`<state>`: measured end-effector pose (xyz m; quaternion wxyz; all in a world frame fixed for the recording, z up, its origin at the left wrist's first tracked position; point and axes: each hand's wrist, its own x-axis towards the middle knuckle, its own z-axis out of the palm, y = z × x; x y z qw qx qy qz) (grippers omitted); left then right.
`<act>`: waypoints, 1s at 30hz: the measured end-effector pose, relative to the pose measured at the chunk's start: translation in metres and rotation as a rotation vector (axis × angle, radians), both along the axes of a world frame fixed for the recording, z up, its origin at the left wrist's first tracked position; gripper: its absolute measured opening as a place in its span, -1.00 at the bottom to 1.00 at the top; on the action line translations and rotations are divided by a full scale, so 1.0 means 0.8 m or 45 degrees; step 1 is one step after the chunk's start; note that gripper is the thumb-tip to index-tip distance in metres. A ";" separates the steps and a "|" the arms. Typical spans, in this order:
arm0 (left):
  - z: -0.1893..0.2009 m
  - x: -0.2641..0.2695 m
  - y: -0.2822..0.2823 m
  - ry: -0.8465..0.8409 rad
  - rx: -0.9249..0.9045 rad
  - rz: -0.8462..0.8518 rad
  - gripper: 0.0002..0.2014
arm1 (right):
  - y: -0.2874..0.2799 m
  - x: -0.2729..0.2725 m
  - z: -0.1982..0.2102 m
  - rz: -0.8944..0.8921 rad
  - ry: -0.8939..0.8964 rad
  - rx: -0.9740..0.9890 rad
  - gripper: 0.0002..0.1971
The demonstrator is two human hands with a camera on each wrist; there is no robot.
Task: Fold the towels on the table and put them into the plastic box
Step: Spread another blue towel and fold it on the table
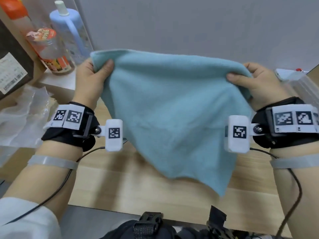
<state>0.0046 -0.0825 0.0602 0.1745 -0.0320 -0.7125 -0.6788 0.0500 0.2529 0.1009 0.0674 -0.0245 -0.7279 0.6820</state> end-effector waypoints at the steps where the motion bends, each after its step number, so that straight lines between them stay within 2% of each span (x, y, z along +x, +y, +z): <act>1: -0.015 -0.002 0.002 -0.080 -0.038 -0.002 -0.87 | 0.007 -0.006 -0.017 -0.033 -0.051 0.129 -0.68; 6: -0.102 -0.012 0.001 -0.430 -0.107 -0.078 -0.87 | 0.031 -0.016 -0.109 -0.183 -0.261 0.809 -0.70; 12: -0.156 0.008 0.001 -0.527 -0.207 -0.108 -0.79 | 0.027 0.016 -0.169 -0.260 -0.256 1.094 -0.86; 16: -0.181 0.035 -0.007 -0.632 -0.272 -0.128 -0.77 | 0.025 0.047 -0.195 -0.224 -0.259 1.151 -0.87; 20: -0.213 0.074 -0.021 -0.686 -0.391 -0.195 -0.58 | 0.026 0.088 -0.228 -0.228 -0.411 1.138 -0.90; 23: -0.245 0.105 -0.033 -0.738 -0.520 -0.248 -0.59 | 0.026 0.120 -0.256 -0.221 -0.511 1.066 -0.74; 26: -0.274 0.128 -0.041 -0.829 -0.555 -0.248 -0.61 | 0.028 0.143 -0.282 -0.168 -0.663 1.023 -0.58; 30: -0.295 0.152 -0.040 -0.769 -0.717 -0.203 -0.53 | 0.030 0.164 -0.310 -0.132 -0.676 0.931 -0.47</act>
